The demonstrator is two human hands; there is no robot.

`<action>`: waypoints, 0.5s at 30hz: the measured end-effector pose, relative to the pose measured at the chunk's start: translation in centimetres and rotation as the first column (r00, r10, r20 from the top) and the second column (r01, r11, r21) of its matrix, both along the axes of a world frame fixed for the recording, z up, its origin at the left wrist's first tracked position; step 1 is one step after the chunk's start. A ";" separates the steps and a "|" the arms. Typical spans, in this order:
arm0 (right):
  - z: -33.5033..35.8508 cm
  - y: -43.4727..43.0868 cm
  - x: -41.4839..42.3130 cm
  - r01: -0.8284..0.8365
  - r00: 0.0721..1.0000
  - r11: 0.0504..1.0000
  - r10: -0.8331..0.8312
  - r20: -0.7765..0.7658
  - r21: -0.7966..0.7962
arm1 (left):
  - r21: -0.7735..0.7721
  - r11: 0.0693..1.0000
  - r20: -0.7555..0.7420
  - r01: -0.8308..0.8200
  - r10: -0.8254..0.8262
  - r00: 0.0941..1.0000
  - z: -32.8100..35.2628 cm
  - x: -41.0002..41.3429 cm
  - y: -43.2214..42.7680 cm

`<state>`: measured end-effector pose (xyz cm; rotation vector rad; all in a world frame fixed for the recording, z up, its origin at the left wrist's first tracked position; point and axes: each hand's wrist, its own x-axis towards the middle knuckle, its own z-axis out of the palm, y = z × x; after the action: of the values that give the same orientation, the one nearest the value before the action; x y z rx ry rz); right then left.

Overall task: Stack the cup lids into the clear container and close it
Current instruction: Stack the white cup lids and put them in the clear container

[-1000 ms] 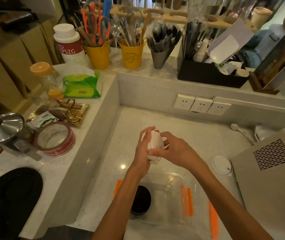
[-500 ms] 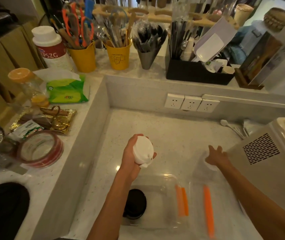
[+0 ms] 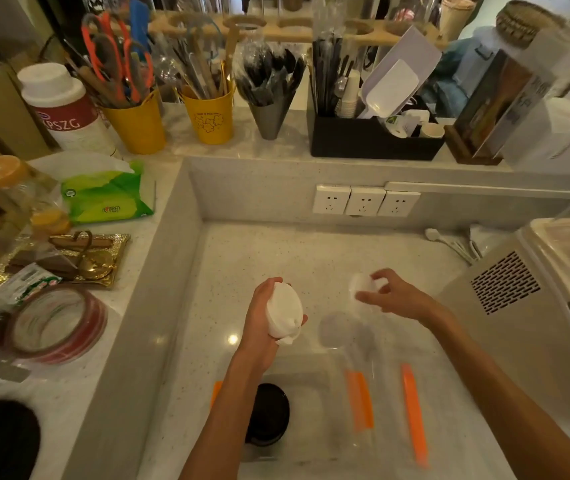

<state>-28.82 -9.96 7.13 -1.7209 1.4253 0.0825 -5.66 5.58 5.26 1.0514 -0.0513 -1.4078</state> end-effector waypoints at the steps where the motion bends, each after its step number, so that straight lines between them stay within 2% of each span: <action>1: 1.4 0.8 1.4 -0.044 0.998 0.999 0.043 0.050 0.013 | 0.008 1.000 0.007 0.008 -0.008 1.000 0.1 -0.3 0.0; 4: 4.1 3.0 5.3 -0.202 0.975 0.978 0.205 0.086 -0.045 | 0.013 0.999 0.035 0.036 -0.036 0.999 0.4 -0.8 -0.1; 7: 5.2 4.4 7.9 -0.287 0.949 0.954 0.295 0.111 -0.083 | 0.003 0.998 0.067 0.069 -0.069 0.995 0.7 -0.7 0.0; 10: 5.6 4.9 9.2 -0.326 0.935 0.940 0.336 0.114 -0.101 | -0.027 0.996 0.037 0.084 -0.083 0.996 1.0 -0.2 0.0; 15: 5.7 5.6 10.8 -0.346 0.921 0.931 0.360 0.147 -0.112 | 0.006 0.999 0.053 0.052 -0.052 0.997 1.9 -0.2 -0.4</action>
<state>-18.00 -4.34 12.79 -1.9915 0.9973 0.0744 -5.86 5.14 7.15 1.0983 -0.1148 -1.4272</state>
